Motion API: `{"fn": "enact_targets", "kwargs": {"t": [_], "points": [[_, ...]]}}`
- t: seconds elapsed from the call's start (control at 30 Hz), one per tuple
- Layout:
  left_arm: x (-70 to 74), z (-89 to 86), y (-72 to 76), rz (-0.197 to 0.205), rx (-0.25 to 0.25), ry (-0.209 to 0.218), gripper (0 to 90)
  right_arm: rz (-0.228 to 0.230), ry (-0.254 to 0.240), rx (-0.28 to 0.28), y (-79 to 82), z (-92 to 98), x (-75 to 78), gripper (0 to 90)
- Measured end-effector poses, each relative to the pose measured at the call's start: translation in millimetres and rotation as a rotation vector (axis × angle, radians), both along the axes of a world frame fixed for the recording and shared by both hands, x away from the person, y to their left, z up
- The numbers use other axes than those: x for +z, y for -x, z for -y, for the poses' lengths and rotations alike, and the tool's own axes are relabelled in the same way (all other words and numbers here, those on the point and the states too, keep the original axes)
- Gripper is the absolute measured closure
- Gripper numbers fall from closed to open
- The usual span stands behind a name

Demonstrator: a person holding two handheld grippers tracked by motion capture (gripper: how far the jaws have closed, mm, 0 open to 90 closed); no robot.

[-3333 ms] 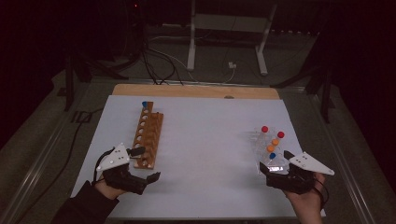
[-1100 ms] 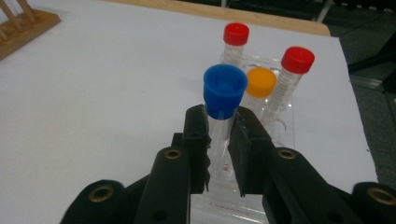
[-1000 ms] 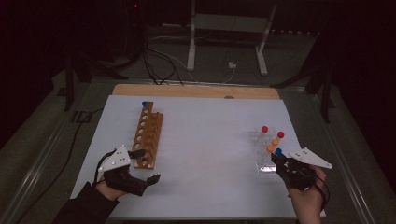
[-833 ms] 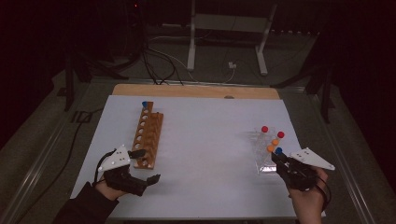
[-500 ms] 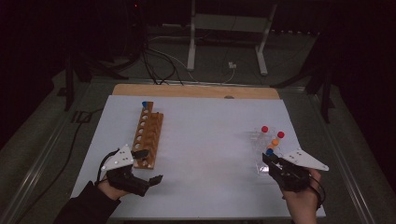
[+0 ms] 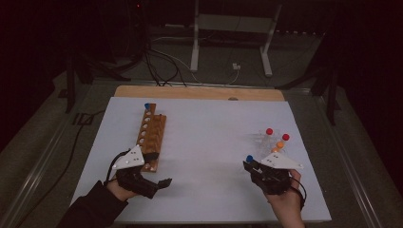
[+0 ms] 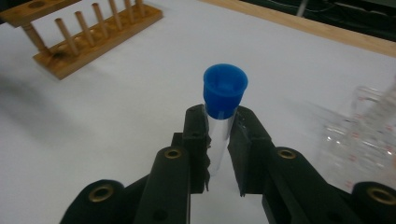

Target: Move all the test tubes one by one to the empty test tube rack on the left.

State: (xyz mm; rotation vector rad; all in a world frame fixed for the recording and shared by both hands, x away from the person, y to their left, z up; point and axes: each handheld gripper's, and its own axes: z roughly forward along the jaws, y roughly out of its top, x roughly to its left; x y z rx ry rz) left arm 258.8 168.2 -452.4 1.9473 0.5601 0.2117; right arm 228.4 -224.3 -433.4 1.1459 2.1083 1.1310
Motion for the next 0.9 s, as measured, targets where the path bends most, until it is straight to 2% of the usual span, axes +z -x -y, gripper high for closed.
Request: {"fn": "enact_targets", "kwargs": {"t": [0.47, 0.9], "points": [[11.2, 22.2, -8.8, -0.009, -0.075, 0.014, 0.8, -0.019, 0.023, 0.098, -1.4, -32.1, -9.6, 76.4], [28.2, 53.4, -16.4, 0.023, -0.143, 0.035, 1.9, -0.029, 0.035, 0.163, 2.7, -51.3, -16.9, 76.4]]}}
